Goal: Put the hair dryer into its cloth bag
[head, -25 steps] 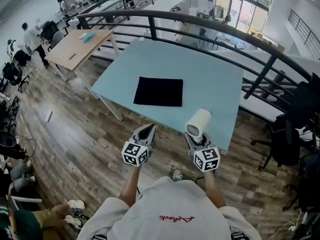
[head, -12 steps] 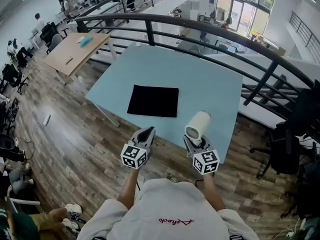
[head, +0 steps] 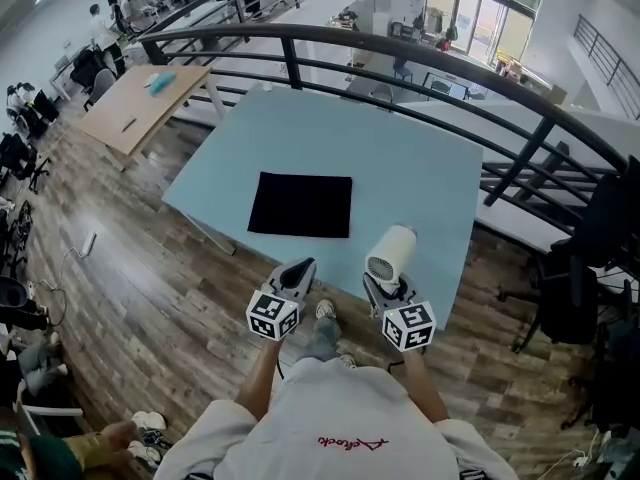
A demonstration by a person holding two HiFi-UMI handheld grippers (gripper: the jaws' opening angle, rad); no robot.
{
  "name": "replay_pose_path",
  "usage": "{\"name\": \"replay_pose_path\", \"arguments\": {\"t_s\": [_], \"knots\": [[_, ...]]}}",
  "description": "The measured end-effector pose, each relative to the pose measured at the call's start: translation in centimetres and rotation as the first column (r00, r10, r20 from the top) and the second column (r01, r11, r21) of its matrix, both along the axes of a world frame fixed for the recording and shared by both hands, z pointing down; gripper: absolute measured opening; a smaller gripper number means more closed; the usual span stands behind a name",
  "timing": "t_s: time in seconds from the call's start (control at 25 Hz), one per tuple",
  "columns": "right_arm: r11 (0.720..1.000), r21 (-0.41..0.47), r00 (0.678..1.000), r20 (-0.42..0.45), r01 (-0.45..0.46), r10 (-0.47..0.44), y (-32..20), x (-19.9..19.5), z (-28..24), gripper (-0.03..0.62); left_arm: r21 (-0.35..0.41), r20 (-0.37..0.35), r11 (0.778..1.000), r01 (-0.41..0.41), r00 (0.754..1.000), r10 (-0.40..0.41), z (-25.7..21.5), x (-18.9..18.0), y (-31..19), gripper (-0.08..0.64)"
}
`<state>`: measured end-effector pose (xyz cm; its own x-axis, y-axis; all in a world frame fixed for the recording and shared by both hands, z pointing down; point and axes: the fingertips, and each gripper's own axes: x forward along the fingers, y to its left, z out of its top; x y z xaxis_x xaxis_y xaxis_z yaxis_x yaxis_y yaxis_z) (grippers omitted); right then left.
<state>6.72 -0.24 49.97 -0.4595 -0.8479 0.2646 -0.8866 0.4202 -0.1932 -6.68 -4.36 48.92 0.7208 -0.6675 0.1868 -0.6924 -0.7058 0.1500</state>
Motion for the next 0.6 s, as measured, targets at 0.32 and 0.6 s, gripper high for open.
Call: {"name": "replay_pose_path", "arguments": {"t_s": [0.32, 0.6], "knots": [[1.0, -0.013, 1.0, -0.015, -0.023, 0.023, -2.9, 0.9, 0.9, 0.176, -0.034, -0.008, 0.999, -0.037, 0.999, 0.037, 2.1, 1.8, -3.1, 0.009], [0.998, -0.023, 0.998, -0.024, -0.054, 0.054, -8.4, 1.6, 0.7, 0.176, -0.034, -0.022, 0.997, -0.067, 0.998, 0.066, 1.7, 3.0, -9.3, 0.009]]}}
